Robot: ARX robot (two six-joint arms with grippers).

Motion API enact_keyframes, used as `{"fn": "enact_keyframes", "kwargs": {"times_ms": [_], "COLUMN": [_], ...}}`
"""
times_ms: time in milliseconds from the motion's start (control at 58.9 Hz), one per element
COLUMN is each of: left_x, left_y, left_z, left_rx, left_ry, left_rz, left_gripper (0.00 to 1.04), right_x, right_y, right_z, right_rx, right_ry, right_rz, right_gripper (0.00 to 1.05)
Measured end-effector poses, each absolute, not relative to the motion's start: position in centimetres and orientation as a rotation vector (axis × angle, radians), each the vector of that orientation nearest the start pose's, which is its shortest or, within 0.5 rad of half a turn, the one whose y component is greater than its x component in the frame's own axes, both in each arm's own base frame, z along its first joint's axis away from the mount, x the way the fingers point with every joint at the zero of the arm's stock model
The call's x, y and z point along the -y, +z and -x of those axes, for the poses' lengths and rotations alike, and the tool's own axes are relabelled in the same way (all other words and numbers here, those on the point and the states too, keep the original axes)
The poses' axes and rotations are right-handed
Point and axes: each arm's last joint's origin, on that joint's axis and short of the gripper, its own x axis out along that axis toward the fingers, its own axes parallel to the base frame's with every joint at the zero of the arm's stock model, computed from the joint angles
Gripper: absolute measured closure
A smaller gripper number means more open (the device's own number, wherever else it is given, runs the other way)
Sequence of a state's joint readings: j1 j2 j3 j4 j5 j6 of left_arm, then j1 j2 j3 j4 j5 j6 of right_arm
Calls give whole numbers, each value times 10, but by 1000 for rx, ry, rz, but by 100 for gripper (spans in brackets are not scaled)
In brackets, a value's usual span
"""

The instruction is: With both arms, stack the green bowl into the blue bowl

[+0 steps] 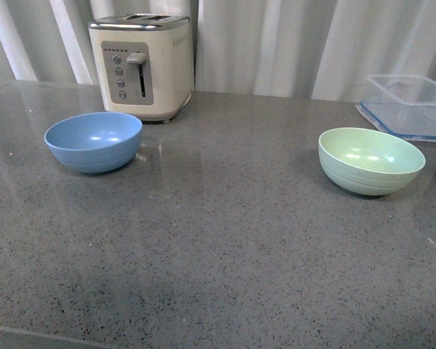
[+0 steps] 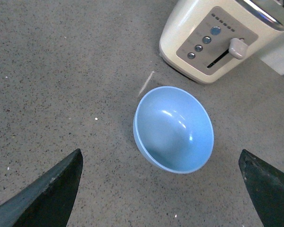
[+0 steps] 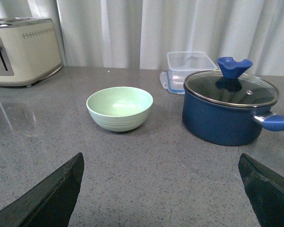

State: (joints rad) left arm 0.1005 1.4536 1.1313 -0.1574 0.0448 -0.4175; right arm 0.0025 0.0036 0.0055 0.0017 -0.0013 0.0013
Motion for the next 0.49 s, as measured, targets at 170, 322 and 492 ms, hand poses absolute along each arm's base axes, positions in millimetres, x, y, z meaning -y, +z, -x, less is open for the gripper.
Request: {"fn": "enact_keyframes", "kwargs": {"times_ms": [170, 322, 492], "left_x": [-36, -39, -41], "left_y": [279, 251, 227], "left_z": [-361, -388, -412], "left_rx": [-536, -608, -660], "left_ry": [175, 197, 217], "left_rz": [464, 483, 491], "left_gripper": [7, 7, 7], "right_x": [0, 0, 0], "right_y": [165, 165, 165], "right_z": [-98, -98, -98], "right_rx": [4, 4, 4], "right_ry": [4, 4, 4], "right_rz": [-1, -1, -1], "right_gripper": [10, 10, 10]}}
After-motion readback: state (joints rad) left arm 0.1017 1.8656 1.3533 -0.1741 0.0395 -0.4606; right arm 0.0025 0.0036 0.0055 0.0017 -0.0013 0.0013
